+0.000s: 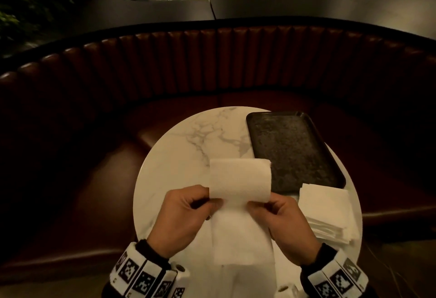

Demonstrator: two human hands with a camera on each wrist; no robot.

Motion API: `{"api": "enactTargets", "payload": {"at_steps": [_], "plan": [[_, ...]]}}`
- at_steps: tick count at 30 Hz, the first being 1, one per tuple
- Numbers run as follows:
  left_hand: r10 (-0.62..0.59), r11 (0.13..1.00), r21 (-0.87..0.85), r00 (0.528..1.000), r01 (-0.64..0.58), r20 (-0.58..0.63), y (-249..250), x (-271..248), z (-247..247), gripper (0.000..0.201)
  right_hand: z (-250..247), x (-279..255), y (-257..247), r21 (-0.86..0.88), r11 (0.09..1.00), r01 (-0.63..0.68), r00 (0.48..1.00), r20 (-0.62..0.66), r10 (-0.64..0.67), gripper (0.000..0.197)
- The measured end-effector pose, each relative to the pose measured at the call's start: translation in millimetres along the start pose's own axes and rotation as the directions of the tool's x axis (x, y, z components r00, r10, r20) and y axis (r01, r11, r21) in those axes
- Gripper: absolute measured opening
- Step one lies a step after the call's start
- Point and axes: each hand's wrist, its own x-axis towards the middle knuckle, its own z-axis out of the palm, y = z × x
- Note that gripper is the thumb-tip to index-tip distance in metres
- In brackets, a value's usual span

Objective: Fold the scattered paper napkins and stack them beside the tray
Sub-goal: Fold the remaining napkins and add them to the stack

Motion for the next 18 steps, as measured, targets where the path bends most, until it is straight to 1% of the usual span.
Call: {"api": "enactTargets", "payload": {"at_steps": [1,3,4,6,8,9,11,13,15,16,17,18], "plan": [[0.042,0.999,-0.01,0.999,-0.042,0.009,3.3,1.6,-1.5,0.022,0.0,0.0,-2.7,0.039,0.999,0.003,1.0,0.006,-0.003,0.025],[0.083,0.992,-0.1,0.996,-0.078,0.044,6.9,3.9,-4.4,0.024,-2.0,0.5,-8.2,0.091,0.996,0.012,1.0,0.01,-0.013,0.019],[0.084,0.986,-0.151,0.995,-0.074,0.055,7.9,4.7,-4.7,0.026,-3.5,0.9,-12.0,0.11,0.994,0.009,1.0,0.024,-0.012,0.017],[0.07,0.977,-0.206,0.995,-0.054,0.072,10.0,5.2,-3.7,0.026,-6.9,1.9,-18.8,0.169,0.984,-0.056,0.997,0.057,0.047,0.018],[0.067,0.982,-0.183,0.994,-0.05,0.091,11.4,6.4,-2.2,0.029,-11.2,2.3,-22.8,0.168,0.978,-0.122,0.991,0.069,0.112,0.033],[0.062,0.986,-0.162,0.993,-0.045,0.102,11.4,7.5,-2.3,0.033,-12.3,2.2,-24.4,0.153,0.978,-0.14,0.988,0.08,0.129,0.035],[0.048,0.989,-0.143,0.993,-0.032,0.11,12.1,9.9,-4.2,0.039,-12.9,1.3,-26.9,0.147,0.977,-0.158,0.985,0.093,0.145,0.032],[0.041,0.986,-0.168,0.993,-0.021,0.115,14.8,11.9,-4.4,0.034,-12.5,0.1,-28.5,0.174,0.968,-0.179,0.982,0.092,0.165,0.031],[0.002,0.974,-0.226,0.996,0.018,0.085,18.7,12.4,-1.7,0.026,-10.9,-1.2,-30.1,0.191,0.966,-0.175,0.984,0.076,0.163,0.03],[-0.045,0.957,-0.283,0.997,0.06,0.061,19.9,12.0,-0.1,0.022,-9.7,-1.9,-31.1,0.201,0.965,-0.166,0.985,0.072,0.155,0.029],[-0.115,0.926,-0.356,0.992,0.125,0.048,20.9,11.6,1.3,0.022,-8.6,-2.6,-32.5,0.209,0.966,-0.155,0.987,0.064,0.144,0.026],[-0.2,0.877,-0.431,0.977,0.212,0.072,22.5,11.1,3.1,0.023,-8.3,-3.2,-33.1,0.208,0.968,-0.142,0.989,0.056,0.134,0.024]]}}
